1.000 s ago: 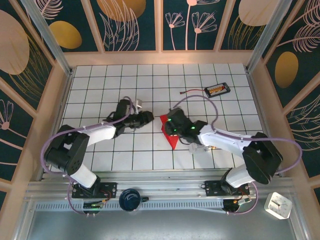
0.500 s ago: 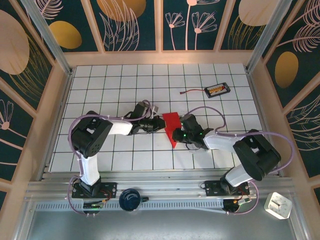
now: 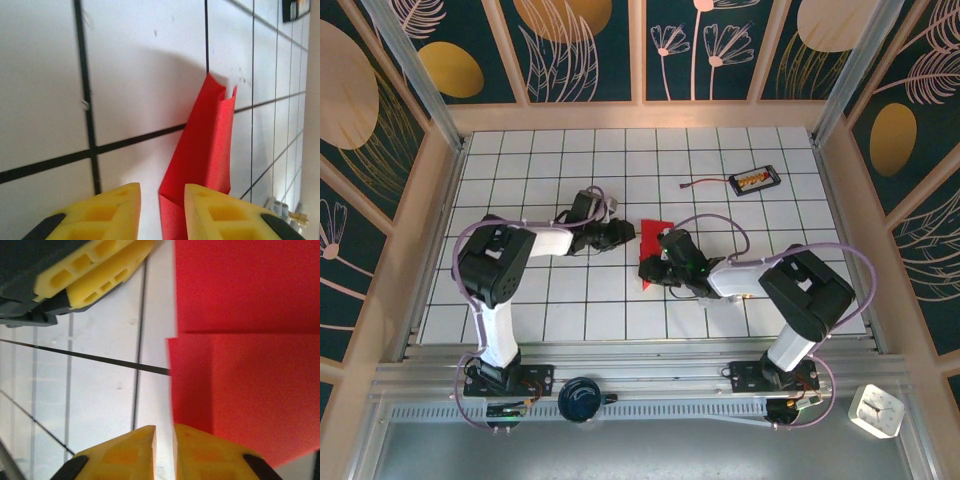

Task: Fold a paper plane with a square sheet of paper (pick it up from the middle)
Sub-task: Rotate the paper at the center of the table.

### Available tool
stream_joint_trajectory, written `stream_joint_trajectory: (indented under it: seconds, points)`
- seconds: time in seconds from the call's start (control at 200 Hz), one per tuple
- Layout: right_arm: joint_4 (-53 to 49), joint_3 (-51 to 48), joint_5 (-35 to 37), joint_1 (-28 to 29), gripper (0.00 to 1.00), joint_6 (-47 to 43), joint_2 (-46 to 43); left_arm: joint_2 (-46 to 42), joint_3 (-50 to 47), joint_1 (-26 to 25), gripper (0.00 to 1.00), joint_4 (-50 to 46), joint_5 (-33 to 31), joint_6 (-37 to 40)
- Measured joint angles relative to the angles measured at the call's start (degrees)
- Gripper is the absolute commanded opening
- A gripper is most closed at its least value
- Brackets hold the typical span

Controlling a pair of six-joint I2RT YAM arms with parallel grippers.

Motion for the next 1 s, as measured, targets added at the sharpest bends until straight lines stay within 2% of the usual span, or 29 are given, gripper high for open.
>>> stream_joint_trajectory:
  seconds: [0.075,0.15,0.28,0.405,0.505,0.636,1.001]
  points:
    - [0.20,-0.81,-0.87,-1.09,0.25,-0.33,-2.43,-4.72,-3.34,0.20,0.30,0.07,-1.01,-0.09]
    - [-0.52,-2.16,-1.49,-3.48,0.27,-1.25,-6.16,-9.64,-6.91,-0.39,0.24,0.46,-1.29,-0.66]
    - [-3.69,-2.93,-1.70,-9.64,0.32,-4.24,-11.23,-14.10,-10.29,-5.03,0.15,1.95,-0.76,-2.64]
    - [-6.27,-4.07,-2.71,-15.74,0.36,-6.45,-13.29,-10.69,-9.86,-9.97,0.08,4.79,1.88,-4.68]
    - [-8.22,-4.33,-2.69,-18.71,0.36,-7.50,-13.33,-5.97,-8.24,-10.54,0.06,4.70,2.84,-4.87]
    - [-9.14,-4.46,-3.19,-18.86,0.37,-8.17,-13.33,-1.60,-4.90,-9.68,0.04,4.04,3.21,-4.63]
    - [-9.53,-5.53,-3.98,-18.86,0.37,-8.63,-12.46,2.08,-3.23,-7.19,0.01,3.23,4.37,-3.06]
